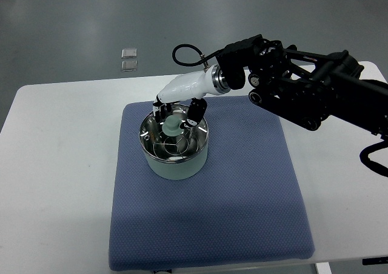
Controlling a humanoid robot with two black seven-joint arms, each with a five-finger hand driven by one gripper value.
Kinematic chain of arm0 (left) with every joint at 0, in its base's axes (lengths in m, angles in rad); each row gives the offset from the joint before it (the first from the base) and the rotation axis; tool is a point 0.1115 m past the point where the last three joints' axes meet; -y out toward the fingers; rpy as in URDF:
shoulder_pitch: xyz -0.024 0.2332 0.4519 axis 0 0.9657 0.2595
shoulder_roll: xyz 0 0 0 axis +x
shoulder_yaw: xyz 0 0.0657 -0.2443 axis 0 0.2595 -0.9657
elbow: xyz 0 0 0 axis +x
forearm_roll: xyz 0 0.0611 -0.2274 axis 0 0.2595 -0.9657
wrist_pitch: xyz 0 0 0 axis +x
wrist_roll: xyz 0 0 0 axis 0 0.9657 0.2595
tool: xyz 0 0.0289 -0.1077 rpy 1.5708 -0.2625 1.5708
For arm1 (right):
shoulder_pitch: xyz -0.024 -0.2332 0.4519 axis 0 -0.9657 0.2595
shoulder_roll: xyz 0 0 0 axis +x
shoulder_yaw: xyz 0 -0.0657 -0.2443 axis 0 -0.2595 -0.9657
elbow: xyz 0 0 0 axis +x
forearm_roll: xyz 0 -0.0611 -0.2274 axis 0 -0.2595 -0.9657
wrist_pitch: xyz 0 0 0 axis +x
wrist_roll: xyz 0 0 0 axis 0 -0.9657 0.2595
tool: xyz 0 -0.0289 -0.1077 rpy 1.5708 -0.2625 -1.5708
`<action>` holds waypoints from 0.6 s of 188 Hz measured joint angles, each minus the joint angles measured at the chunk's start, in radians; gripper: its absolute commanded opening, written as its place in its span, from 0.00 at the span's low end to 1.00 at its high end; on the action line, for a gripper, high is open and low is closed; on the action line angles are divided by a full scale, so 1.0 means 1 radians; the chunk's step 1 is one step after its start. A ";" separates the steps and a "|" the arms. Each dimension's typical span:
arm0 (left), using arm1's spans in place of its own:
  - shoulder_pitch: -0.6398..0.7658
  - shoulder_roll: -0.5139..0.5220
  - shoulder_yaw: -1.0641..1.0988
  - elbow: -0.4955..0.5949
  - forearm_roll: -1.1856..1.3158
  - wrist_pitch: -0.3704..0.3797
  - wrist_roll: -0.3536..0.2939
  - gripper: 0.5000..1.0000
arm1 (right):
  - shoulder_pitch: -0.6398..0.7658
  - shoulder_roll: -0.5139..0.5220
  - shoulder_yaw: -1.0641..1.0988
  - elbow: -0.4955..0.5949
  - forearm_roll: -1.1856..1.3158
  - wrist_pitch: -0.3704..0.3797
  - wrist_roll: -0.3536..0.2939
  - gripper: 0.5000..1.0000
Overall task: Open lid and place right of pot
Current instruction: 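Lower the right hand onto the glass lid around the knob, then close the right hand's fingers on the lid knob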
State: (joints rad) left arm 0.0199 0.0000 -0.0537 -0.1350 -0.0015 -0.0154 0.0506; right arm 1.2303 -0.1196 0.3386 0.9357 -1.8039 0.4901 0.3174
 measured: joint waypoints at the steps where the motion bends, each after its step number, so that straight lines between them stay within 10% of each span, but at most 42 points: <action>1: 0.000 0.000 0.000 0.000 0.000 0.000 0.000 1.00 | 0.000 0.000 0.000 0.000 0.000 0.000 0.000 0.38; 50: 0.000 0.000 0.000 0.000 0.000 0.000 0.000 1.00 | -0.001 0.001 0.000 0.001 0.001 0.001 0.000 0.36; 113: 0.000 0.000 0.000 0.000 0.000 0.000 0.000 1.00 | -0.002 0.004 0.002 0.002 0.003 0.001 0.003 0.04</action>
State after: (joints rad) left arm 0.0199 0.0000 -0.0537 -0.1350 -0.0015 -0.0154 0.0506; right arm 1.2283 -0.1152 0.3405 0.9373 -1.8009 0.4909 0.3205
